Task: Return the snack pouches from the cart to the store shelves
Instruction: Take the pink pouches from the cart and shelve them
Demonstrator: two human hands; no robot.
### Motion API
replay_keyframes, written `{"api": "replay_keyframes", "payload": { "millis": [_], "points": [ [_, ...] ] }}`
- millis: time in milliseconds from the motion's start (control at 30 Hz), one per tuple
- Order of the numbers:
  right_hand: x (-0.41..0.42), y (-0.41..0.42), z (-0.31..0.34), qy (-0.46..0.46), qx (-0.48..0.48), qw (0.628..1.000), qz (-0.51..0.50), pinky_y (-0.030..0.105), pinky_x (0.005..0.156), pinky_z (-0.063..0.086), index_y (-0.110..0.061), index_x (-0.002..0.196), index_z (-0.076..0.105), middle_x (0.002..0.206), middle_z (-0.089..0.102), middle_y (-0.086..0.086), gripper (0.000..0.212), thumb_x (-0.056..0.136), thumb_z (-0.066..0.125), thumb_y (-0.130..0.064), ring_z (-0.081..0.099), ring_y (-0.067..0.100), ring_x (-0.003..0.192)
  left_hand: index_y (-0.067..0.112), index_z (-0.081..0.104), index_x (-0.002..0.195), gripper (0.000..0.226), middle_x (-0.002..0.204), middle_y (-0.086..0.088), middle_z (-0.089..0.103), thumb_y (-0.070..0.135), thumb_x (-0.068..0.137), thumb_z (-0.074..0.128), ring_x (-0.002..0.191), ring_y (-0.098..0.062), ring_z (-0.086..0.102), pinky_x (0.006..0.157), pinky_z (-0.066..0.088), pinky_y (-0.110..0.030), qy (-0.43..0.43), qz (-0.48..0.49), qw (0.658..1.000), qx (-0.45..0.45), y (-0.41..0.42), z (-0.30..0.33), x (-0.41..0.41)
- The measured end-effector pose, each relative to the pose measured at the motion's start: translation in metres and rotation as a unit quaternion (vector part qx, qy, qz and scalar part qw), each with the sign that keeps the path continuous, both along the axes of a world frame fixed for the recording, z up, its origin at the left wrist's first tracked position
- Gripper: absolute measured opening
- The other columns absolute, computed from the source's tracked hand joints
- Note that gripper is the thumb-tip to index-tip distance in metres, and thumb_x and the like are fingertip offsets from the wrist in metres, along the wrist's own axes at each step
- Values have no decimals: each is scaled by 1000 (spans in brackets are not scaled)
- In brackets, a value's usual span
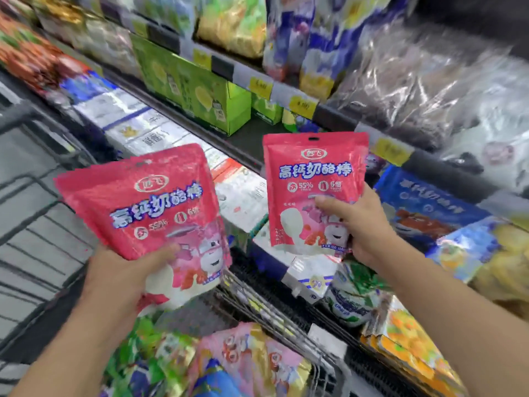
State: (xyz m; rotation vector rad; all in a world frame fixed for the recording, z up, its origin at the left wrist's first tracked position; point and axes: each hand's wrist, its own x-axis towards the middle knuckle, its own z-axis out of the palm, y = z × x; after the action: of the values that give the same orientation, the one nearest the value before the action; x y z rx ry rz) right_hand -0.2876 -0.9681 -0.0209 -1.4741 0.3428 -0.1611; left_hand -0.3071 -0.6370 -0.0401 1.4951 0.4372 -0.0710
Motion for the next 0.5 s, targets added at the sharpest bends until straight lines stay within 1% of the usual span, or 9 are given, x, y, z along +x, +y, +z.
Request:
{"api": "replay_keyframes", "payload": {
  "millis": [33,133,167,267,300,367,400,467,500],
  "points": [
    [-1,-10,-2,6,5,1000,-20,33,69,60,-15,105,65,94,78,5,39,73,80,4,75,23,84,10,75,92,30,78,-4,80,-2,65,83,58,-20,75,49,59,-36,-3,-22,1000,-3,-15,1,10],
    [-3,-36,-19,16,9,998,-66,34,68,61,-11,108,65,93,78,7,42,73,78,8,75,22,82,10,73,94,31,74,-8,79,-3,68,83,55,-26,73,60,57,-53,12,-75,997,-19,-57,-4,30],
    [-5,-42,-27,19,15,997,-76,36,71,61,-10,109,65,95,78,8,42,74,76,11,75,23,83,10,73,95,30,73,-9,78,-4,70,82,54,-26,73,60,56,-53,18,-87,996,-24,-68,-8,35],
    [-8,-53,-55,52,29,992,-110,41,77,59,-10,109,65,97,77,11,39,79,69,14,75,25,88,12,73,89,26,74,-7,79,-8,73,78,56,-24,75,47,59,-43,28,-105,993,-40,-92,-21,41],
    [-7,-55,-63,62,34,990,-121,45,81,59,-9,110,66,99,77,12,38,80,69,14,74,28,91,13,73,86,25,74,-7,79,-9,74,77,58,-24,76,45,59,-43,30,-110,993,-42,-97,-25,41],
    [3,-54,-74,74,40,987,-140,53,90,57,-7,110,66,101,76,14,37,79,71,13,72,35,97,16,74,83,27,76,-6,80,-9,74,76,63,-25,77,50,62,-48,30,-120,992,-40,-104,-32,42],
    [12,-52,-75,67,40,987,-143,55,91,56,-9,107,67,101,75,14,35,79,71,13,72,36,98,18,75,82,28,78,-6,80,-8,74,77,64,-25,77,54,61,-52,31,-124,991,-35,-106,-34,44],
    [38,-52,-73,31,39,987,-150,53,91,57,-14,100,67,99,75,13,35,78,72,13,71,35,98,21,77,82,28,85,-10,80,-5,73,79,69,-30,78,63,59,-65,30,-129,991,-31,-109,-38,49],
    [53,-53,-67,10,44,987,-152,51,90,58,-13,101,66,100,74,14,36,78,72,13,71,35,98,19,76,86,27,90,-13,80,-4,71,79,76,-36,78,69,57,-70,22,-128,991,-33,-109,-37,51]
  ]
}}
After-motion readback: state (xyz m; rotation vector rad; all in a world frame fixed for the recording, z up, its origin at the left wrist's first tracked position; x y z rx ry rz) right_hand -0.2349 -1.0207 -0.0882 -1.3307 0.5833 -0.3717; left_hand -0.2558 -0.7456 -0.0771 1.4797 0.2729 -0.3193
